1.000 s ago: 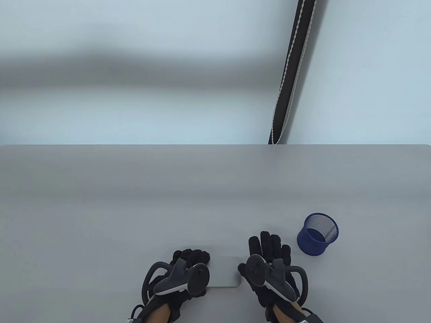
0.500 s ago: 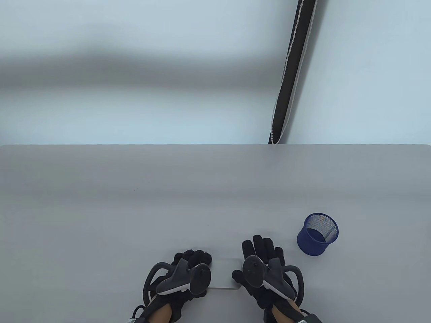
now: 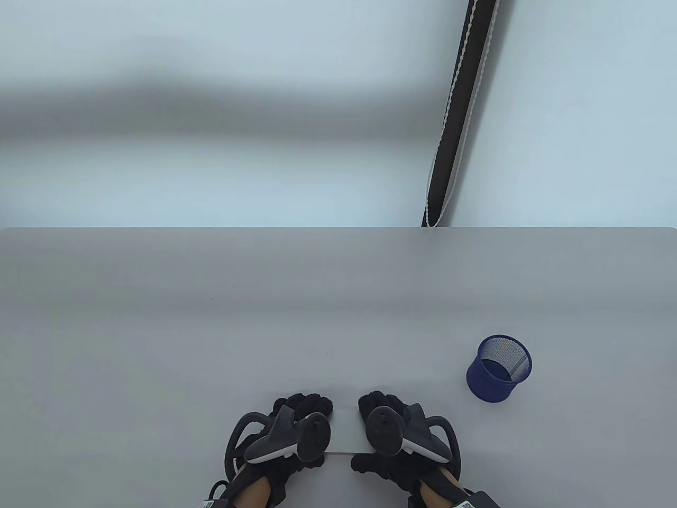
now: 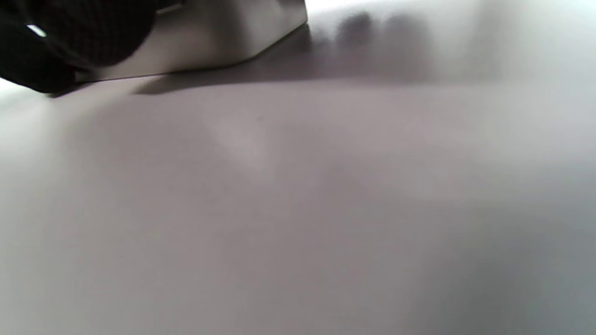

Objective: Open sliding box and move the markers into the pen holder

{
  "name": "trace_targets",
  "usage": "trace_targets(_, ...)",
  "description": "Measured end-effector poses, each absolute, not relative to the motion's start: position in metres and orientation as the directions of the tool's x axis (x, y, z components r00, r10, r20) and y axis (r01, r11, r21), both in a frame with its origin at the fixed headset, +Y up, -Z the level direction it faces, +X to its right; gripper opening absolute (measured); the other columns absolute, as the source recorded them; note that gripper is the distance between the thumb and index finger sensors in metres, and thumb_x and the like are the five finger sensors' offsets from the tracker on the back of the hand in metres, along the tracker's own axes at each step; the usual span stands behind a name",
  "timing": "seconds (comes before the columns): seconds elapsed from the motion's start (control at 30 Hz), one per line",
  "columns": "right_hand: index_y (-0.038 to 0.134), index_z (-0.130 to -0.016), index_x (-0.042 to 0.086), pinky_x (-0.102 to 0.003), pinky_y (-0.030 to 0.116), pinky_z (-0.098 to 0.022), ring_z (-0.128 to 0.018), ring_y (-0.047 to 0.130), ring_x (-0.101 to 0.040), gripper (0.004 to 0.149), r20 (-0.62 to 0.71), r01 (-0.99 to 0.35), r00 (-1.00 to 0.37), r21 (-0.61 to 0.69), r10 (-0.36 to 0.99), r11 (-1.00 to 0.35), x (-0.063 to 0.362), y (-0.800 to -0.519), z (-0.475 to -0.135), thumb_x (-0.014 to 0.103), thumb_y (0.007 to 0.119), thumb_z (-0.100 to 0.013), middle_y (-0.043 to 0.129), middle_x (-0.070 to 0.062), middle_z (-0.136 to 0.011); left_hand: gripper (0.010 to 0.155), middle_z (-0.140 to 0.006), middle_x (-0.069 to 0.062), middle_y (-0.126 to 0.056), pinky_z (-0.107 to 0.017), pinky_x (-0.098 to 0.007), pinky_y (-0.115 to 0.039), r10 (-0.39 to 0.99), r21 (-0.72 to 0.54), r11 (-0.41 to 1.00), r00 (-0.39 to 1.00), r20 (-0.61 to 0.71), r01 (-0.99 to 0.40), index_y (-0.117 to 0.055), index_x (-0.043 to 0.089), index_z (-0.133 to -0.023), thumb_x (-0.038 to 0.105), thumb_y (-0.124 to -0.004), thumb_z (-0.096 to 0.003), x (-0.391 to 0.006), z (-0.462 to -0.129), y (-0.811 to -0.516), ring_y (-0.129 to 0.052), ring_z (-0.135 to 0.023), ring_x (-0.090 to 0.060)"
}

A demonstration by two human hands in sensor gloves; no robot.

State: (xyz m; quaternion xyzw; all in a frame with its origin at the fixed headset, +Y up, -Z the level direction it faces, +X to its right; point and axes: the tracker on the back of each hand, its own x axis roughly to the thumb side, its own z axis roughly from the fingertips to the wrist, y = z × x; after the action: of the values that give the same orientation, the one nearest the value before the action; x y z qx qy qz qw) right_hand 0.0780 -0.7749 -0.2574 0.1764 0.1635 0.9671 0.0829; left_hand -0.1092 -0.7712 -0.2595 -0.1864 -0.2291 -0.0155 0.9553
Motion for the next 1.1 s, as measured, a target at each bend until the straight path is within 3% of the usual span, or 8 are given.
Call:
trace_targets(0.13, 0.03, -0.098, 0.027, -0.051, 0.042, -0.077, -0.101, 0.042, -0.029, 0.075, 0.31, -0.044, -0.941, 0.28, 0.133, -0.959, 0.074, -0.778, -0.257, 0.061, 0.067, -0.042, 0.035, 0.001, -0.107, 0.069, -0.117, 0.011, -0.038, -0.084, -0.041, -0.047, 0.059, -0.351, 0.93, 0.896, 0.44, 0.111, -0.034, 0.033, -0.106, 0.059, -0.064, -0.0499, -0.109, -0.26, -0.771, -0.049, -0.11, -0.019)
trace_targets(0.4, 0.038, -0.096, 0.032, -0.05, 0.045, -0.076, -0.098, 0.049, -0.03, 0.071, 0.31, -0.057, -0.94, 0.278, 0.145, -0.959, 0.074, -0.779, -0.26, 0.063, 0.069, -0.041, 0.044, 0.002, -0.105, 0.07, -0.116, 0.01, -0.04, -0.084, -0.04, -0.047, 0.056, -0.353, 0.929, 0.897, 0.439, 0.114, -0.034, 0.034, -0.106, 0.062, -0.063, -0.0495, -0.109, -0.261, -0.771, -0.049, -0.109, -0.019)
trace_targets(0.83, 0.039, -0.095, 0.033, -0.049, 0.048, -0.073, -0.094, 0.054, -0.03, 0.069, 0.351, -0.021, -0.929, 0.266, 0.117, -0.964, 0.084, -0.778, -0.264, 0.065, 0.068, -0.041, 0.047, 0.0, -0.104, 0.073, -0.116, 0.012, -0.044, -0.083, -0.04, -0.054, -0.07, -0.287, 0.933, 0.892, 0.446, 0.216, -0.035, 0.037, -0.105, 0.065, -0.065, -0.0444, -0.116, -0.262, -0.768, -0.055, -0.109, -0.015)
trace_targets(0.93, 0.039, -0.097, 0.031, -0.049, 0.047, -0.074, -0.094, 0.053, -0.029, 0.076, 0.335, -0.029, -0.933, 0.288, 0.129, -0.957, 0.09, -0.779, -0.265, 0.063, 0.073, -0.037, 0.046, -0.001, -0.104, 0.074, -0.117, 0.012, -0.043, -0.084, -0.04, -0.053, -0.032, -0.308, 0.935, 0.908, 0.419, 0.176, -0.035, 0.037, -0.105, 0.064, -0.066, -0.0439, -0.128, -0.263, -0.769, -0.054, -0.109, -0.017)
trace_targets(1.1, 0.038, -0.096, 0.03, -0.049, 0.046, -0.074, -0.095, 0.051, -0.029, 0.075, 0.328, -0.02, -0.937, 0.301, 0.123, -0.954, 0.094, -0.779, -0.266, 0.062, 0.072, -0.038, 0.045, -0.001, -0.104, 0.076, -0.117, 0.011, -0.042, -0.084, -0.04, -0.051, -0.001, -0.326, 0.934, 0.913, 0.408, 0.147, -0.035, 0.036, -0.105, 0.064, -0.067, -0.0425, -0.138, -0.265, -0.77, -0.053, -0.109, -0.018)
